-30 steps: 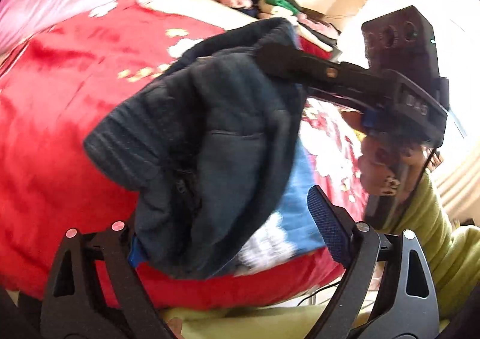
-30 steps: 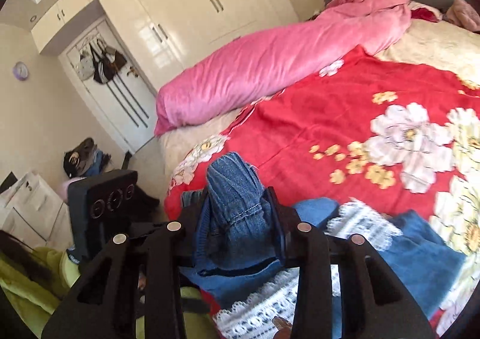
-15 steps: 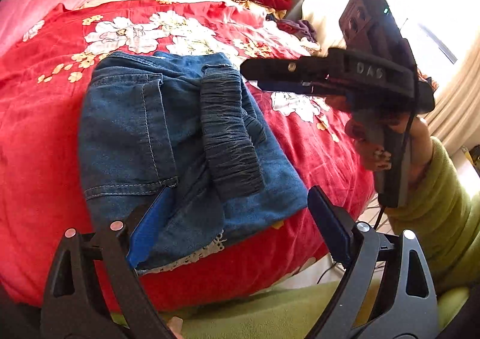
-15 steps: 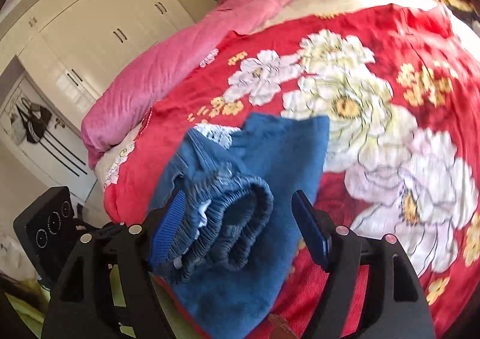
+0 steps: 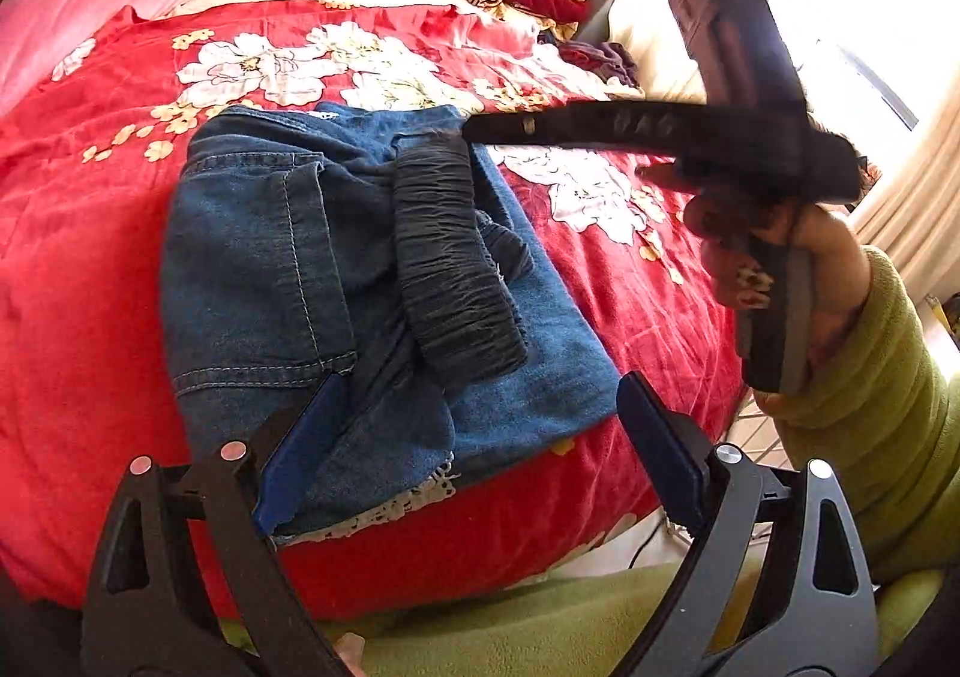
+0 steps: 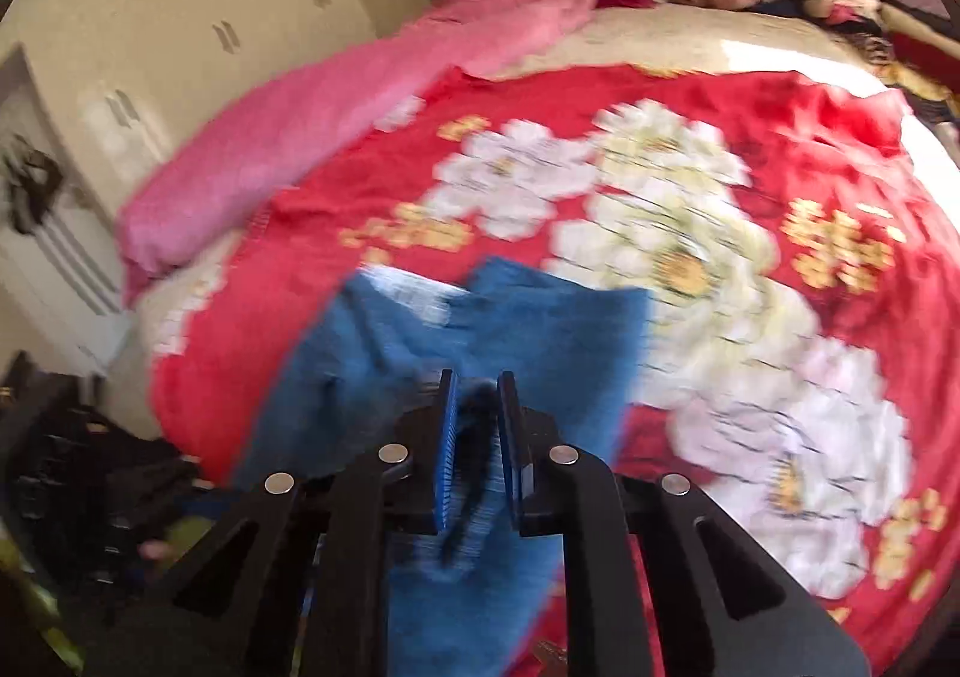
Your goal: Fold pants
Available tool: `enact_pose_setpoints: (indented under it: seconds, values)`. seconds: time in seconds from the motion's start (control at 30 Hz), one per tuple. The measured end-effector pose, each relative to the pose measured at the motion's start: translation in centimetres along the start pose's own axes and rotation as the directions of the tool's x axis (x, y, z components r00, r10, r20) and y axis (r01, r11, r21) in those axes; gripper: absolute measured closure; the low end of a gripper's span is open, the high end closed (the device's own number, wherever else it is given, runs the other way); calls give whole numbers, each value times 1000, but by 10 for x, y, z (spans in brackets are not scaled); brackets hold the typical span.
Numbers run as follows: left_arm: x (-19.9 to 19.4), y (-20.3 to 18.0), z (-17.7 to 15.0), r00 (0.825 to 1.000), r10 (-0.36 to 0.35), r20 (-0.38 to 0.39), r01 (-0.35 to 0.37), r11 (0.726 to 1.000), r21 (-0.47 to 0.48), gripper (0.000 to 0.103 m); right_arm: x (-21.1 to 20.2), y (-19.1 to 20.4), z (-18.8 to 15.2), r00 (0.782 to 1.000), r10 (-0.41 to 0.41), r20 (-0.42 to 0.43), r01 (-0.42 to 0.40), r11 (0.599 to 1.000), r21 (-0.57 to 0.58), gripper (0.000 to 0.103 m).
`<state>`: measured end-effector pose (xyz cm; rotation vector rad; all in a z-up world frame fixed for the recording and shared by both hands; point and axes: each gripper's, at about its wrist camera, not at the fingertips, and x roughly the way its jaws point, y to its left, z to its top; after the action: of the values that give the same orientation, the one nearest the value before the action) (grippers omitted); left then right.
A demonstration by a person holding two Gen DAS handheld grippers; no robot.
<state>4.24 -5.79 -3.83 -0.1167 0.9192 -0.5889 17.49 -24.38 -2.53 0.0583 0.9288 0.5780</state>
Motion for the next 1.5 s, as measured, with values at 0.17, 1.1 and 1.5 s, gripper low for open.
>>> enact_pose_setpoints:
  seconds: [0.17,1.1,1.5]
  values:
    - [-12,-1,0,1000,3,16,-3,1000,1,14,-17,-10,-11,1000,-5,13,4,1000,23,64]
    - [-56,80,46,957,281,73,-269,953,-141,44,-45,157,-104,994,111,6,-82,774,-628,51]
    - [10,83,83,955,292,-49,-294,954,-53,48,28,167,-94,988,59,-142,-141,724,-675,85]
